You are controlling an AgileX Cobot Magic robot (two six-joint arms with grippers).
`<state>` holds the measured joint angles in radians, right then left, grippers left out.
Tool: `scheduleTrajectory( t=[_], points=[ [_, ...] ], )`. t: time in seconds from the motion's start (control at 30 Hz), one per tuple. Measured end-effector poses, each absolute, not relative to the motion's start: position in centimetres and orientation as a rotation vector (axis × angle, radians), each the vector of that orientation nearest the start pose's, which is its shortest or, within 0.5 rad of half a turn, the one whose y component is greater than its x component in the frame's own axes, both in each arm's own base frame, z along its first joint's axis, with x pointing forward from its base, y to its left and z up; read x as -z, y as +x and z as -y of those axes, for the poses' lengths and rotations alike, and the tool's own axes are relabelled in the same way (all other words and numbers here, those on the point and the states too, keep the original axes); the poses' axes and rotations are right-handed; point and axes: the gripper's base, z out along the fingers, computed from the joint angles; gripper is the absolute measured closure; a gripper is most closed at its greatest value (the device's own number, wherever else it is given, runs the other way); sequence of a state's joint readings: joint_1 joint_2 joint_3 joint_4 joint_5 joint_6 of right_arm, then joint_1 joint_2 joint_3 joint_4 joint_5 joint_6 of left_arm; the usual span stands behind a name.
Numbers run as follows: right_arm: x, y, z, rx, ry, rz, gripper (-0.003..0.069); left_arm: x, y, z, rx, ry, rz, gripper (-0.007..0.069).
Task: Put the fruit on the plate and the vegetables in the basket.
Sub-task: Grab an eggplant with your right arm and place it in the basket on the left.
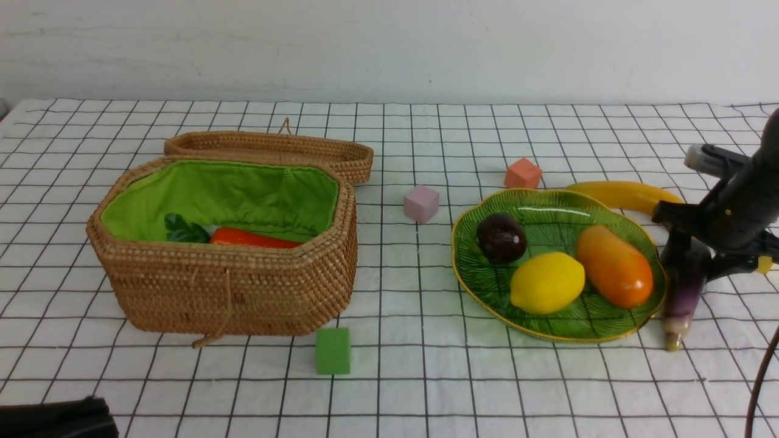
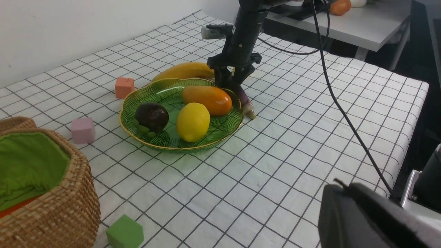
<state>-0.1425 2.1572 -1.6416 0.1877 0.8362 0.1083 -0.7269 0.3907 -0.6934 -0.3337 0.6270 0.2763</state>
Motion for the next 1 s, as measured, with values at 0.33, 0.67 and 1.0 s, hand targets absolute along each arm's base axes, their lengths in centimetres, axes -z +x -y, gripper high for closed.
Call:
scheduleTrajectory(
  t=[0.33,0.67,1.0],
  points=[
    [-26.7,41.7,3.3,-0.245,0.345,-2.845,0.0197,-36.4,3.7,5.6,0.687,0.782,-1.65,0.062],
    [-39.9,36.9,-16.8,-0.673,-0.625,-2.186,0.0197,-36.2,4.7,4.6,0.59,0.614,-1.728,0.062],
    [-34.4,35.1,-35.6,-0.444,-1.026,-1.486,0.0198,-36.2,5.6,3.5,0.53,0.403,-1.778,0.0617]
  ],
)
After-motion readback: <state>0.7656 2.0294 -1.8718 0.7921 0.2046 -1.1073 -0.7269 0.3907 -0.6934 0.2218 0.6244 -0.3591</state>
